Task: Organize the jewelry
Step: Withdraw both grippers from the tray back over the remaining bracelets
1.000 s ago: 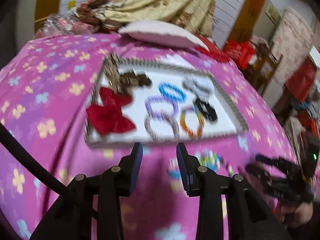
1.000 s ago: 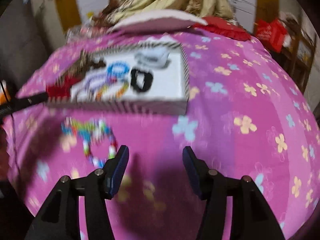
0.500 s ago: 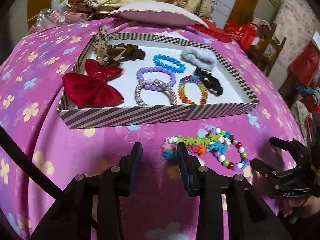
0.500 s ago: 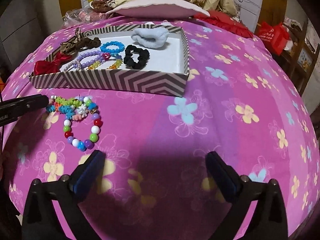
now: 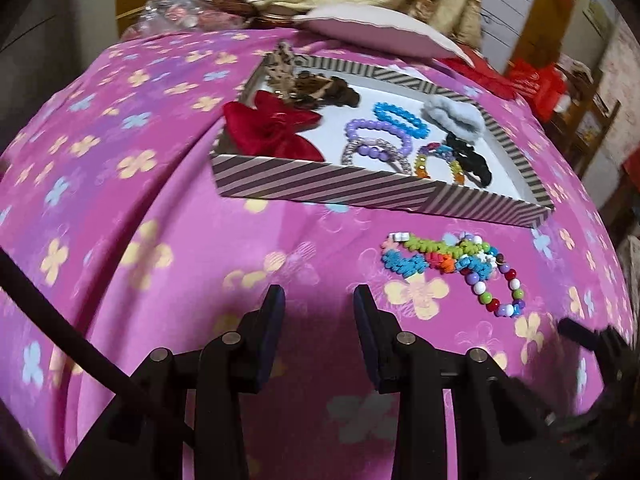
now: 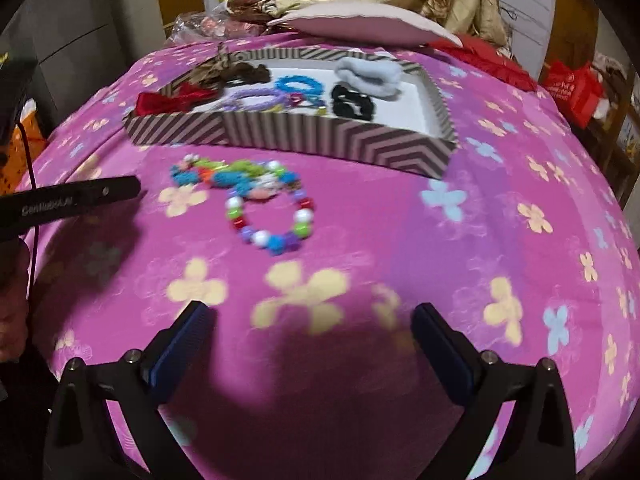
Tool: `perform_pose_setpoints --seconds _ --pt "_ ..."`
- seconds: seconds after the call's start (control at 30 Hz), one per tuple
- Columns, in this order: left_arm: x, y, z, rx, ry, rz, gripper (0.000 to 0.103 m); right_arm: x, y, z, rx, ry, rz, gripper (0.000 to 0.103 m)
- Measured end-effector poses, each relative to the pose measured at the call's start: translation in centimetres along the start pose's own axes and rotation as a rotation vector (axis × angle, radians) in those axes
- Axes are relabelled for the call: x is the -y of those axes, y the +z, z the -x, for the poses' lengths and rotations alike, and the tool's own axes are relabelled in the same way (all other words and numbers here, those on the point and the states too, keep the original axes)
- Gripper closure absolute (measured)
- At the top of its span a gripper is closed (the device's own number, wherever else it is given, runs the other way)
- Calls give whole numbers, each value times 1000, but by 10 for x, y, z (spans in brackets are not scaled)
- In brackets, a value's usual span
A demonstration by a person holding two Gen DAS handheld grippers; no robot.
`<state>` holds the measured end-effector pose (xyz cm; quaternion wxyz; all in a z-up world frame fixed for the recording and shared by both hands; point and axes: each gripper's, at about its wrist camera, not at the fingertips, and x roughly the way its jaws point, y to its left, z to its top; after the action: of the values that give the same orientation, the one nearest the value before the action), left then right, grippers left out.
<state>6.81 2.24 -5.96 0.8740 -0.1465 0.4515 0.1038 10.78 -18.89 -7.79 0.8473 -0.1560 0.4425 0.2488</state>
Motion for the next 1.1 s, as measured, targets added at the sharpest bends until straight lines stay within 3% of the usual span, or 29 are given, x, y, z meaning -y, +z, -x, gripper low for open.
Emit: perform_pose_setpoints --seconds 0.33,0.7,1.1 --pt "7 5 -2 6 14 13 72 -5 -5 -1 84 24 27 0" --pt "12 6 -6 2 41 3 72 -4 -5 0 88 29 34 0" --pt "25 4 1 55 75 -35 72 -7 -4 -1 90 20 30 0"
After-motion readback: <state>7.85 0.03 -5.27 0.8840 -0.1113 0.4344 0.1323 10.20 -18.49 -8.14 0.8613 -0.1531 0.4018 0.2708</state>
